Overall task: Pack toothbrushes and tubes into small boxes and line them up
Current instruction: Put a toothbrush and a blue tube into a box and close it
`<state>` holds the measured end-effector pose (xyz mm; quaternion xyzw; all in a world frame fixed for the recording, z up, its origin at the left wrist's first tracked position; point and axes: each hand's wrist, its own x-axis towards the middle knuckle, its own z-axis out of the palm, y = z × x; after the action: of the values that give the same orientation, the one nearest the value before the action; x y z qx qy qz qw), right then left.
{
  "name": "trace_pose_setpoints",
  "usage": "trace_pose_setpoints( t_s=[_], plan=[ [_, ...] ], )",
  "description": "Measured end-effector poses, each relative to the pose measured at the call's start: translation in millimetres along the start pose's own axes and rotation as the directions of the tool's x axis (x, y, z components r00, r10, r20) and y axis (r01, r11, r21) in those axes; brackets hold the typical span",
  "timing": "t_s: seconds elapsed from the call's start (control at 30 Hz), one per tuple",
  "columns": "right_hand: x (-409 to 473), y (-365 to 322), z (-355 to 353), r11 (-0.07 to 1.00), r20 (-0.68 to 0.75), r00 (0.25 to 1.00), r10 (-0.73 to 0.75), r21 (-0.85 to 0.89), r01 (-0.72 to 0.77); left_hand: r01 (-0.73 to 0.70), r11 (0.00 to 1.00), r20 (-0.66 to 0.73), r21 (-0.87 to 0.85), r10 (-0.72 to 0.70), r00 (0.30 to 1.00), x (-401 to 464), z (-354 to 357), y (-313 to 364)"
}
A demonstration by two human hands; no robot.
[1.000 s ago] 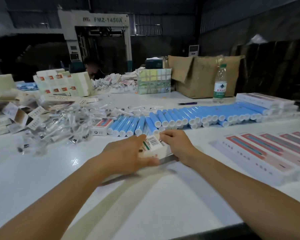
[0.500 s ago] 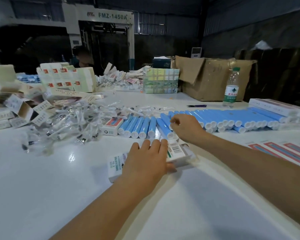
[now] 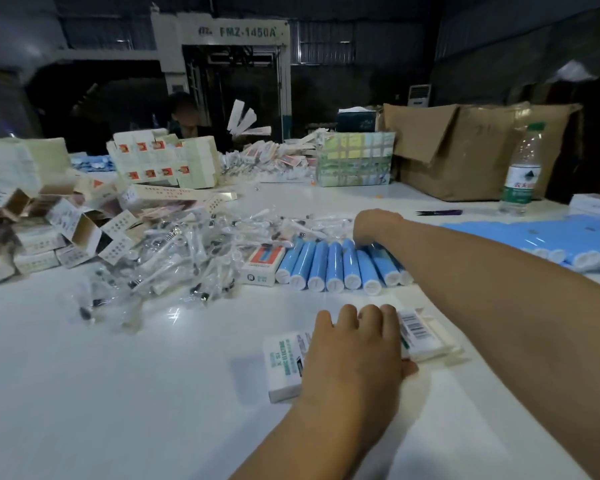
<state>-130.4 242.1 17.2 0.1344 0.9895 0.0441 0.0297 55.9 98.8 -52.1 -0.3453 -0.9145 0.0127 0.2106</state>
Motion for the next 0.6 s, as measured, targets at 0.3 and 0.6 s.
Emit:
trace_pose_setpoints(
  t_s=[0.3, 0.6],
  plan=[
    [-36, 26, -17, 0.849, -0.157, 0.987, 0.033, 0.525, 0.055, 0.013, 1.000, -0.004, -0.012, -0.013, 1.000, -1, 4, -8],
    [-133, 137, 9, -0.117, -0.290, 0.801, 0.525, 0.907, 0.405, 0.120, 0.990, -0.059, 0.079, -0.115, 0.992, -1, -1, -8]
  ],
)
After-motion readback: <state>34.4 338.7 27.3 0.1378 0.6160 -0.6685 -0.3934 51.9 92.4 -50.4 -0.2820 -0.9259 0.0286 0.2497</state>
